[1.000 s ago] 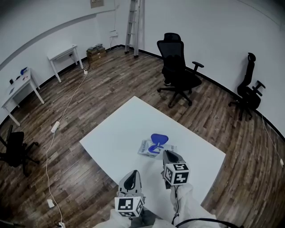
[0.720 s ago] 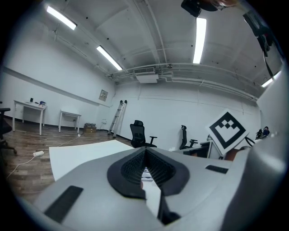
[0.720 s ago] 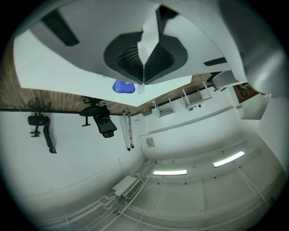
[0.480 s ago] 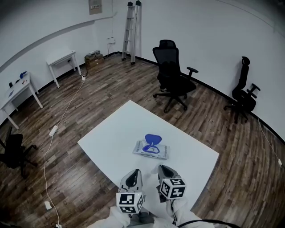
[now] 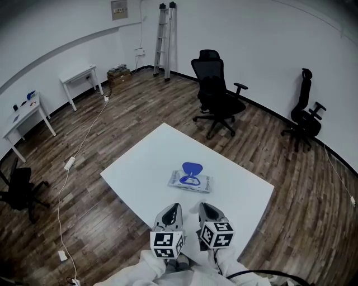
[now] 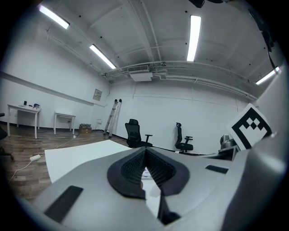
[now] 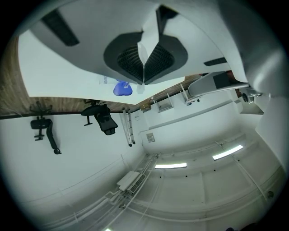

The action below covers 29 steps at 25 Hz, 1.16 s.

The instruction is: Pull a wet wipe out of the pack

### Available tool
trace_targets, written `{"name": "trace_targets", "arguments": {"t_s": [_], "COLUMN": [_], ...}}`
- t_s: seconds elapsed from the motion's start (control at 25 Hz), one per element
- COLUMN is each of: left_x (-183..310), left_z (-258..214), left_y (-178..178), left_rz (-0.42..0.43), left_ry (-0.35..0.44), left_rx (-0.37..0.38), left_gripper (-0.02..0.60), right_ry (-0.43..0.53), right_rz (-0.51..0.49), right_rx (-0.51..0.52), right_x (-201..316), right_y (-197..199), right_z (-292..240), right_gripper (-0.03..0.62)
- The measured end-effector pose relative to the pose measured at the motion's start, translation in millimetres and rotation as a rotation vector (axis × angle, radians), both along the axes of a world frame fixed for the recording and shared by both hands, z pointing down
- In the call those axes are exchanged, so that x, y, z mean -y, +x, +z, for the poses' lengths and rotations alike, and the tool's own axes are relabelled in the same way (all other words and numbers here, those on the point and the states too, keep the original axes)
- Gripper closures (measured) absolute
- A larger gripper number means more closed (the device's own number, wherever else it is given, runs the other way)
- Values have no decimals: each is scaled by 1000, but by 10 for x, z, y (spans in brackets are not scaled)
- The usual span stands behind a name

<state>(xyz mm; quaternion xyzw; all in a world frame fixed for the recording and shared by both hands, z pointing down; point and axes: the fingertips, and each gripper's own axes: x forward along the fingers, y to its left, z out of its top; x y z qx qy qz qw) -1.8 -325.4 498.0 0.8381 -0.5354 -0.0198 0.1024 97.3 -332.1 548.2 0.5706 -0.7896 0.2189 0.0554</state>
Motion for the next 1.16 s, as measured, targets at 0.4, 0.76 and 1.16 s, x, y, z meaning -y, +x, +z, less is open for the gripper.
{"name": "trace_targets", "arguments": {"t_s": [0.4, 0.76, 1.16], "left_x": [25, 53, 85], "left_z": [-41, -51, -48], "left_y": [123, 129, 63], "left_rz": [27, 45, 43], "left_ry": [6, 20, 17], "left_rx": [-7, 5, -3], "left_gripper": [584, 584, 584], "right_ry": [15, 22, 21], "right_rz": [-4, 15, 18], "right_rx": [-28, -24, -27], "right_x": [-62, -36, -27], "right_y": [13, 12, -16], "right_z": [-38, -62, -77], "right_gripper": [580, 580, 580]}}
